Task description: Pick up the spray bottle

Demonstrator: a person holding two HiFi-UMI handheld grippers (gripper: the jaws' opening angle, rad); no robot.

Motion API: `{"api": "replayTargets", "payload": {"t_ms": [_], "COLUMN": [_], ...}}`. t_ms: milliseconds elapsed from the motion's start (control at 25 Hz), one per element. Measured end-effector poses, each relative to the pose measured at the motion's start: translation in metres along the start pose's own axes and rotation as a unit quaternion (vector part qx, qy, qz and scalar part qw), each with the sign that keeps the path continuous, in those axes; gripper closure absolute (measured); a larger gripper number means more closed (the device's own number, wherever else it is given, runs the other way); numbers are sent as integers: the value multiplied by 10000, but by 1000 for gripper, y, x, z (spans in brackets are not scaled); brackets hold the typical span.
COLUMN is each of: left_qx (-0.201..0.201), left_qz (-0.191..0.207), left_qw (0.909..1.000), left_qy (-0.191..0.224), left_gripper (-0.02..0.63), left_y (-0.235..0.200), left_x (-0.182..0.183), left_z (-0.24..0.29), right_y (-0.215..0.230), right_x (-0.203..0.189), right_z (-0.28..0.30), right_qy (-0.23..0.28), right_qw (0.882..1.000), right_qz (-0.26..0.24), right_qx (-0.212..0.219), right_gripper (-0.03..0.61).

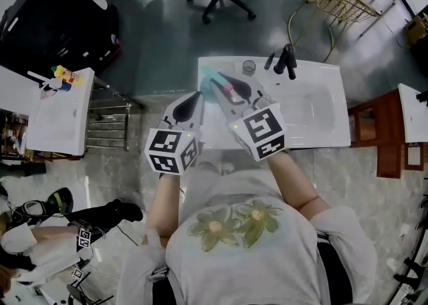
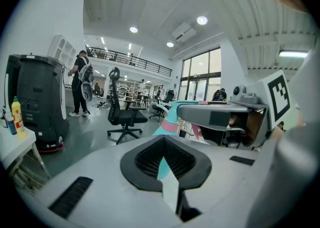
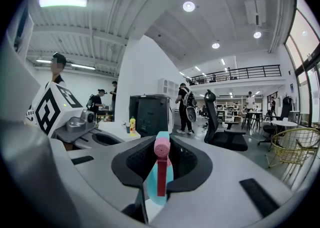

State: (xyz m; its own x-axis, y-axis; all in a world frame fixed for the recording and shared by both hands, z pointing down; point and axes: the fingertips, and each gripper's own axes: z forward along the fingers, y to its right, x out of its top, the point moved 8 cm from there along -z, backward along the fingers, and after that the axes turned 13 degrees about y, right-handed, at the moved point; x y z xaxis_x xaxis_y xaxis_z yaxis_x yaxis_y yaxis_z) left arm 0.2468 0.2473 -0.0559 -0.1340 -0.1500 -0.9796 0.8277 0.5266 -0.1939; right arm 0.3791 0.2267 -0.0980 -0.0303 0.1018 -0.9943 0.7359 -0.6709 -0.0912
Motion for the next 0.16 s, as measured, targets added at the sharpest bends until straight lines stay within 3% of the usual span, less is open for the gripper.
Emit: {"api": "replayTargets", "payload": {"t_ms": [160], "left_qx": [41], "left_qz": [-27], "left_qw": [10000], "left_qy": [-14], "left_gripper": [607], "left_y": [-4], "left_x": [0], "left_z": [-1], "right_y": [-2], "right_x": [-1], "right_z": [3], "right_qy": [-55], "right_qw": [10000], "right_qz": [-27], "right_qx": [-1], "right_gripper": [506]}}
